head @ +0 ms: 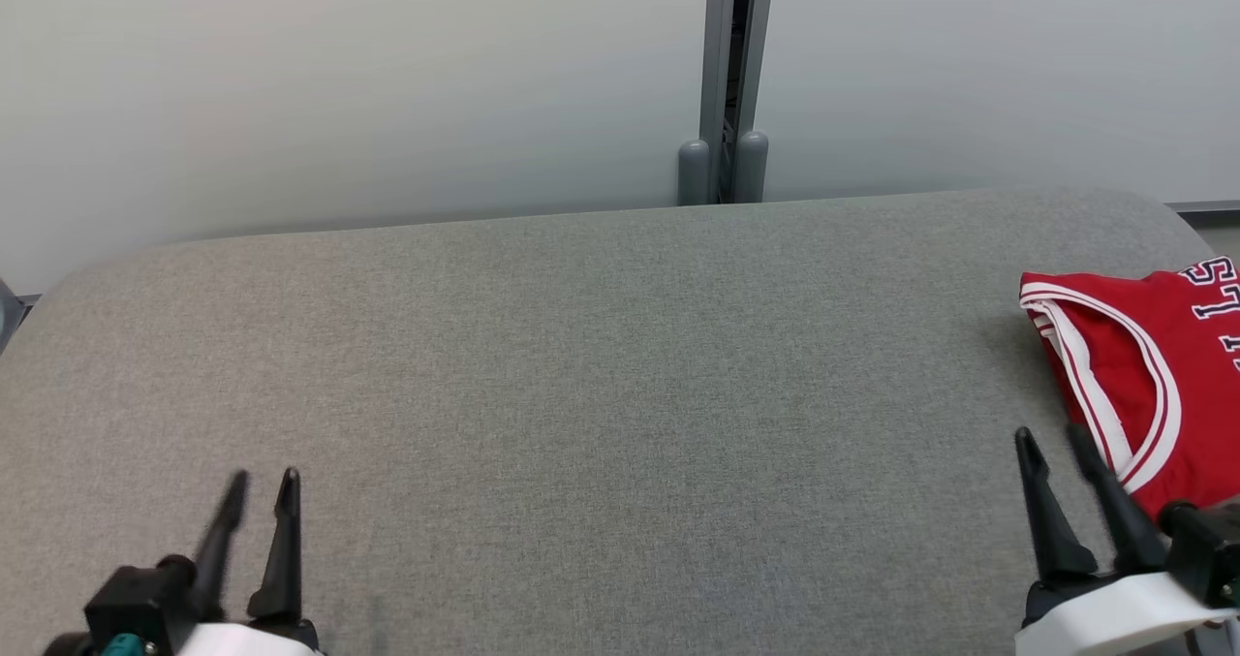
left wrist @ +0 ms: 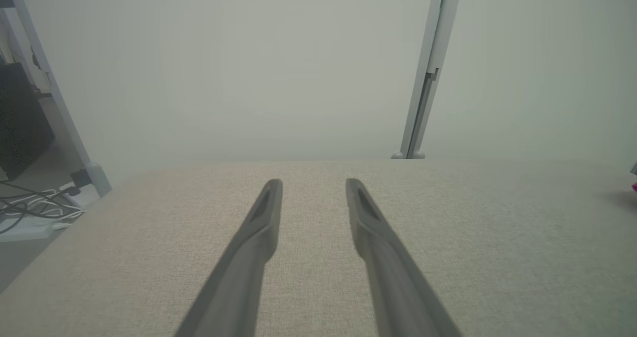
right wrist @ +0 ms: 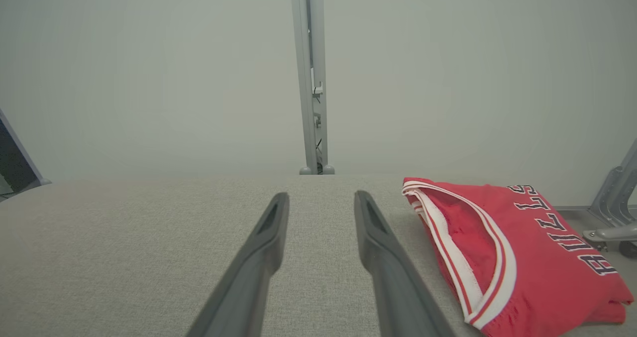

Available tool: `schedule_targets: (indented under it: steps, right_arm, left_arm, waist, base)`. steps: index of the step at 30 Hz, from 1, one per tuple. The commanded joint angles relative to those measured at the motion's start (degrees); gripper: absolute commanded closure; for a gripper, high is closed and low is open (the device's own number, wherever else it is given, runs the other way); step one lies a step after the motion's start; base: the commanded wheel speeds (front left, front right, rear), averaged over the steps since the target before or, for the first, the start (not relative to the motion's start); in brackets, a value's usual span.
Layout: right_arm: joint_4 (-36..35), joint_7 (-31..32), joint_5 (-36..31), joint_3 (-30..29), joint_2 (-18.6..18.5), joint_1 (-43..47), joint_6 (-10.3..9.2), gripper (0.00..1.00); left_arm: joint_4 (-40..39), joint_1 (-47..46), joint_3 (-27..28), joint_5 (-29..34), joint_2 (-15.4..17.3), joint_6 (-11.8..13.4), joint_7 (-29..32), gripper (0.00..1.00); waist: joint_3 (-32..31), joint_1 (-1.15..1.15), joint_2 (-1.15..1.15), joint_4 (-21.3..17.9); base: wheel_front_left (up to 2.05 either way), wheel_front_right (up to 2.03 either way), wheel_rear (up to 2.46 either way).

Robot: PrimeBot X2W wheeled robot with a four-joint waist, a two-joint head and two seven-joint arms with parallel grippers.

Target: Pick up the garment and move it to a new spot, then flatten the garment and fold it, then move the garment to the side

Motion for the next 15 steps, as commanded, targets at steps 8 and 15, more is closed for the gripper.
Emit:
schedule_targets:
  steps: [8, 15]
  right_arm:
    - [2.3, 2.4, 8.9, -2.2, -0.2, -0.9, 0.0, 1.0]
    - [4.0, 4.4, 16.5, -4.1, -0.5, -1.8, 0.0, 1.0]
  left_arm:
    - [0.7, -0.5, -0.6, -7.1, -1.8, -1.3, -0.5, 1.0]
    - [1.8, -1.6, -1.1, -13.3, -3.0, -2.8, -1.0, 1.0]
  waist:
    - [0.1, 0.0, 0.0, 0.0]
    - [0.1, 0.0, 0.0, 0.1]
  base:
    - [0.0, 0.0, 0.0]
    - [0.0, 0.0, 0.0]
